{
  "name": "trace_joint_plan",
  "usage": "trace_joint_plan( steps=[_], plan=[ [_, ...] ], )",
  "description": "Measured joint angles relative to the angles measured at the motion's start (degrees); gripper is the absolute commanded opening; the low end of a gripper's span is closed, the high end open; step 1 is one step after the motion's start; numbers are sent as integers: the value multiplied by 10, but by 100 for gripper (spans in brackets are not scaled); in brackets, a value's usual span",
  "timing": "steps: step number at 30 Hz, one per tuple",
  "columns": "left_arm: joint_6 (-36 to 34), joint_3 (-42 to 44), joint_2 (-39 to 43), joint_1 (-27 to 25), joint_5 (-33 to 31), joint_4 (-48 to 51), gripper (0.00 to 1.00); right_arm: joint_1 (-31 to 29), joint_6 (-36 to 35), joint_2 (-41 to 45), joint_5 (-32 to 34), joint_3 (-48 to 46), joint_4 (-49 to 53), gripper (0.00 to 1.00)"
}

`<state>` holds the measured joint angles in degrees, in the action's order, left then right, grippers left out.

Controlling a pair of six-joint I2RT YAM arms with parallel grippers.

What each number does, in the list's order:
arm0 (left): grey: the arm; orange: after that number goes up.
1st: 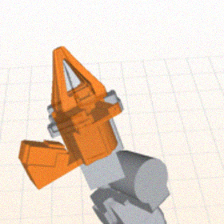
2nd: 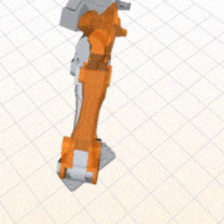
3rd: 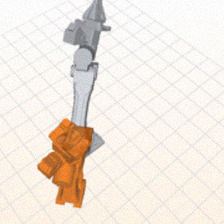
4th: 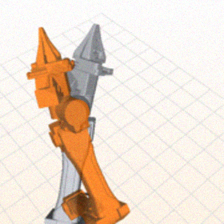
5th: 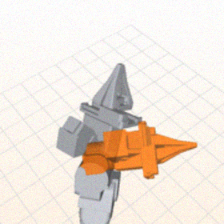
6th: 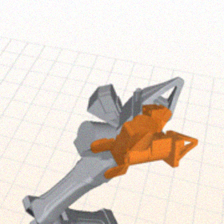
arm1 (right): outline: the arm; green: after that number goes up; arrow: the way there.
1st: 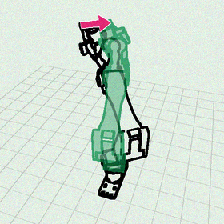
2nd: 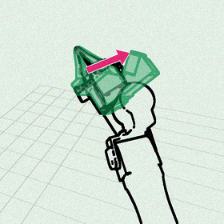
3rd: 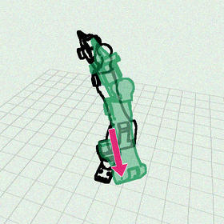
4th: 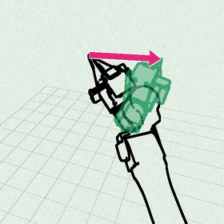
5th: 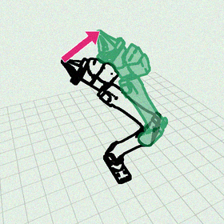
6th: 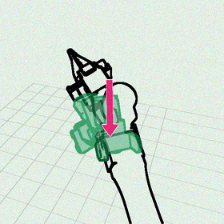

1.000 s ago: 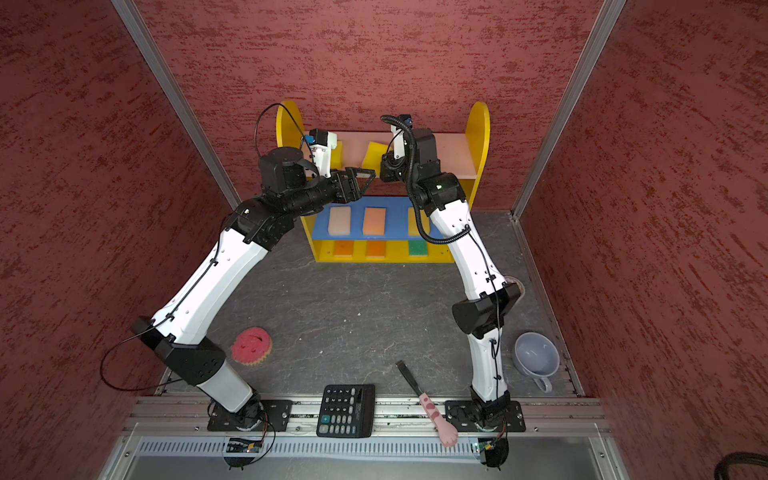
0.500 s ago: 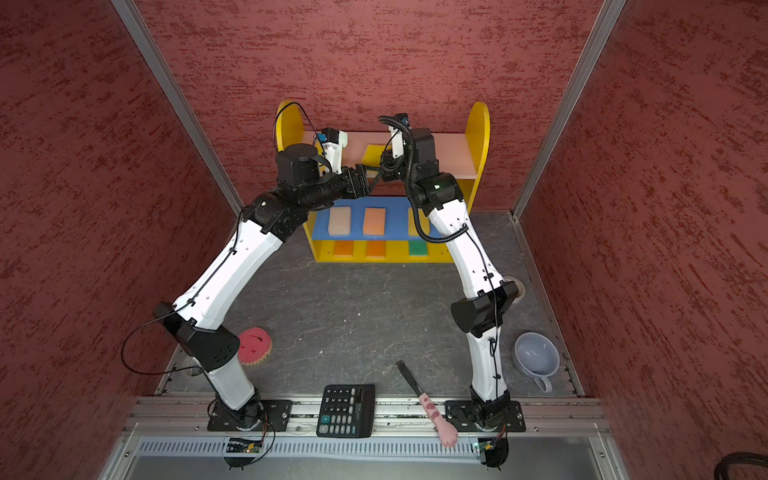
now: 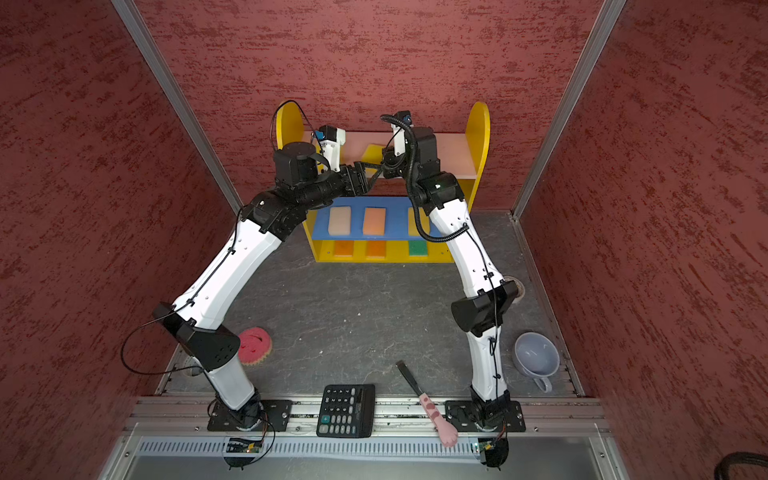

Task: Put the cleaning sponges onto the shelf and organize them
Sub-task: 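Lower the sponge onto the pink shelf beside the other sponge and open the right gripper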

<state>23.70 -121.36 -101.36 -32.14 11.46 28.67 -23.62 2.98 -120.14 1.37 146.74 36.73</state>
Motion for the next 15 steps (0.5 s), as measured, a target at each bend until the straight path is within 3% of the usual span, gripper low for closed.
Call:
trace_joint_plan(
  steps=[8,15],
  plan=[
    [5,19,16,0,-1,-1,75,3,31,16,-30,0,5,53],
    [11,74,75,0,-14,-5,75,3,71,76,-74,-15,20,52]
  ],
)
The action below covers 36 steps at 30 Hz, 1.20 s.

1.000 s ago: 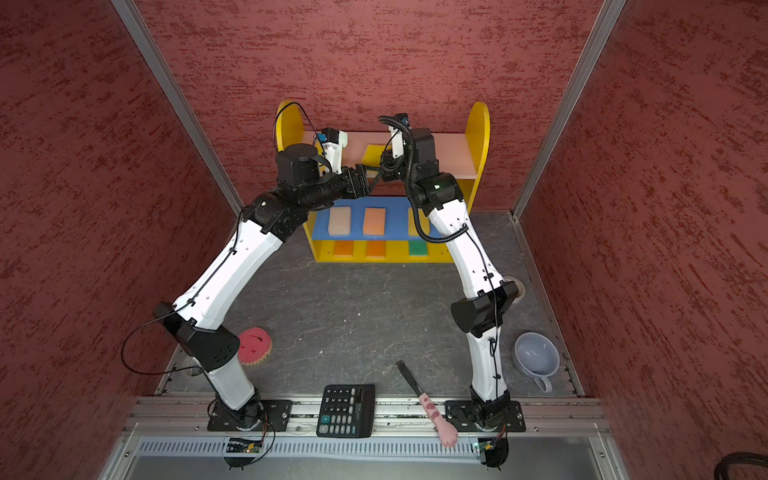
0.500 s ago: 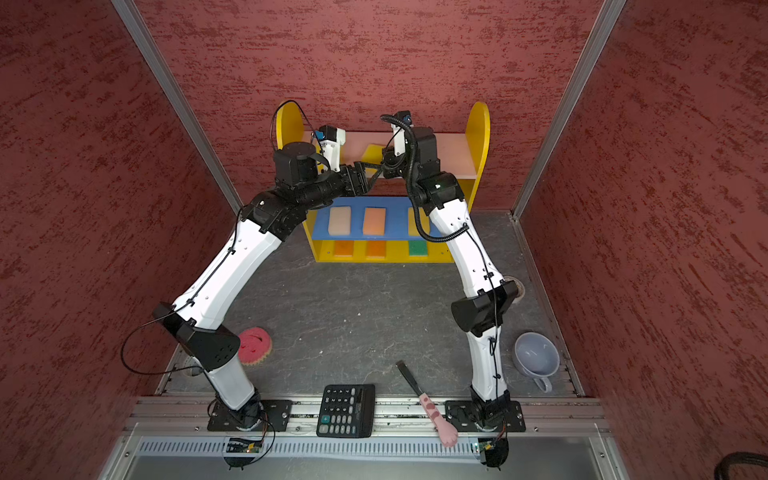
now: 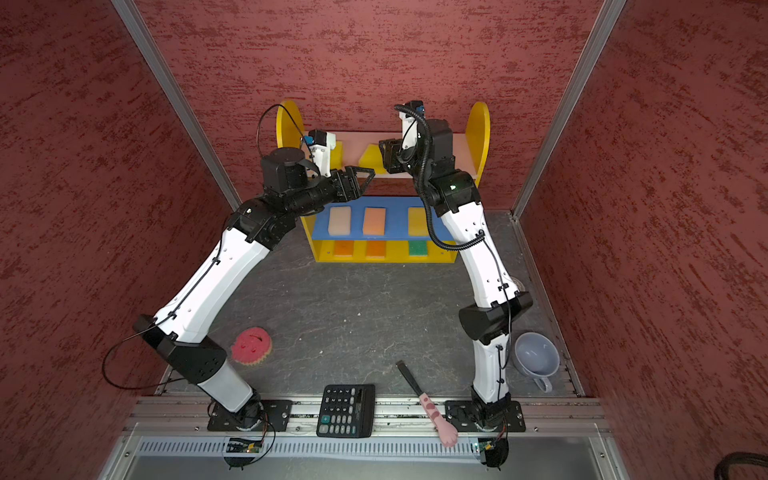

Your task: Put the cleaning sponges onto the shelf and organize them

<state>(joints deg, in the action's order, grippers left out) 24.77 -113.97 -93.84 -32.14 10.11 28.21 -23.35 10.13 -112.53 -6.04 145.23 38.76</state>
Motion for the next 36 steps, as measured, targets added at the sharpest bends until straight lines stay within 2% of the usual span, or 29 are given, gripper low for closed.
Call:
trace_joint_plan(
  steps=[2,5,6,17,36],
  plan=[
    [0,12,20,0,-4,-2,75,0,10,24,-11,-22,-3,38],
    [0,32,50,0,-14,-14,75,0,27,58,-35,-67,-10,5],
    [0,39,59,0,-16,-17,75,0,33,66,-43,-82,-12,0],
    [-2,84,118,0,-54,-35,75,-38,61,85,-83,-213,-23,0],
    [-5,95,114,0,-75,-38,75,-33,62,72,-53,-211,-55,0]
  ],
)
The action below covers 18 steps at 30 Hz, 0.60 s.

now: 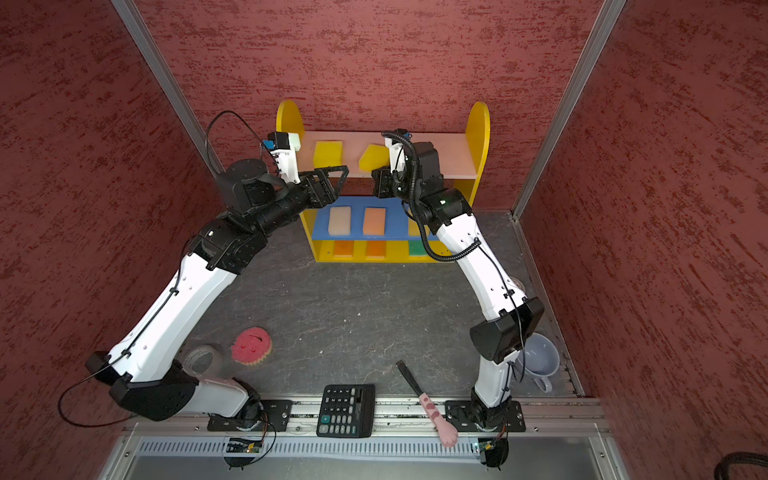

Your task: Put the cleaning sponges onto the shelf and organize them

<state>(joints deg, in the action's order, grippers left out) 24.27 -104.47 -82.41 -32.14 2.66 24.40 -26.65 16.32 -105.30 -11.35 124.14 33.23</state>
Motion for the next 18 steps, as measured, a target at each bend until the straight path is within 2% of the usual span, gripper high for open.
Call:
trace_joint_plan(
  steps=[18],
  plan=[
    [-2,0,-4,0,0,-4,75,21,4,-14,7,0,-11,0]
  ],
)
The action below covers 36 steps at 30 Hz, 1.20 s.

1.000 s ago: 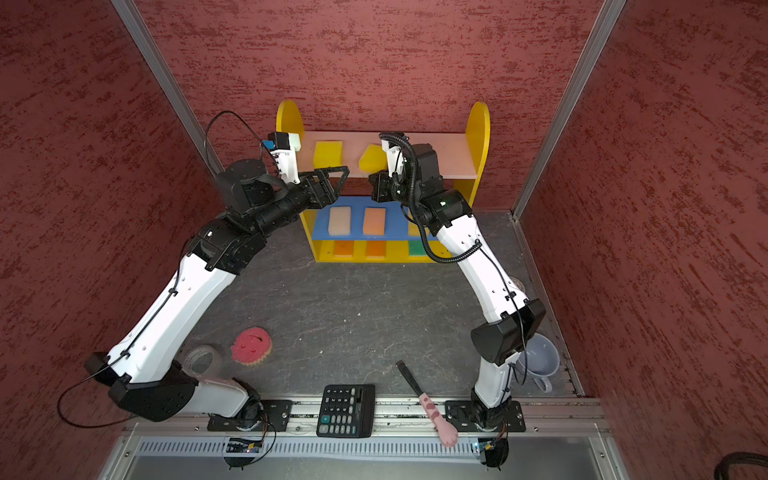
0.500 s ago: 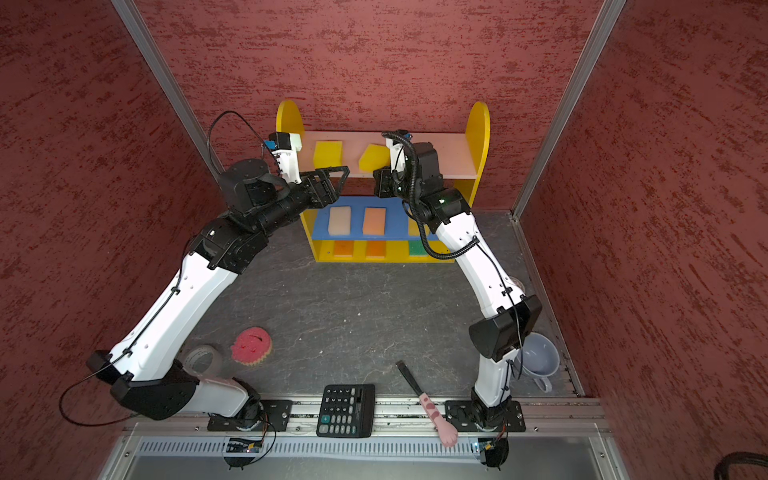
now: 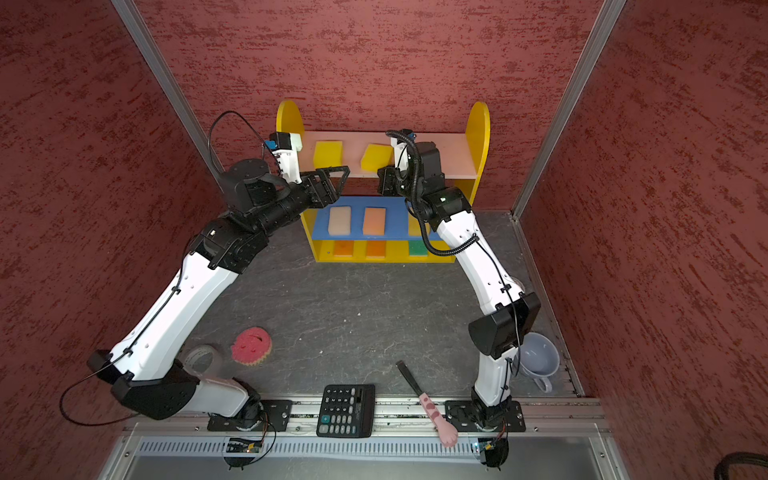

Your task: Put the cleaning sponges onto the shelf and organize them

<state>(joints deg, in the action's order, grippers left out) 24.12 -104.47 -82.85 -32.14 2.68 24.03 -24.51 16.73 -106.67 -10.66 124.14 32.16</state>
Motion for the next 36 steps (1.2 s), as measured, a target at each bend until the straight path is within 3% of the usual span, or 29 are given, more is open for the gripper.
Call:
trace_joint_plan(
  steps=[21,24,32,36],
  plan=[
    [0,0,-12,0,0,-6,75,15,10,7,-3,0,-2,2],
    [0,0,-12,0,0,-6,75,15,8,21,14,0,-2,9],
    [-2,0,-12,0,-1,-7,76,21,-11,36,75,50,6,45],
    [-3,0,-11,4,-2,-7,76,27,-11,7,80,104,15,54]
  ],
)
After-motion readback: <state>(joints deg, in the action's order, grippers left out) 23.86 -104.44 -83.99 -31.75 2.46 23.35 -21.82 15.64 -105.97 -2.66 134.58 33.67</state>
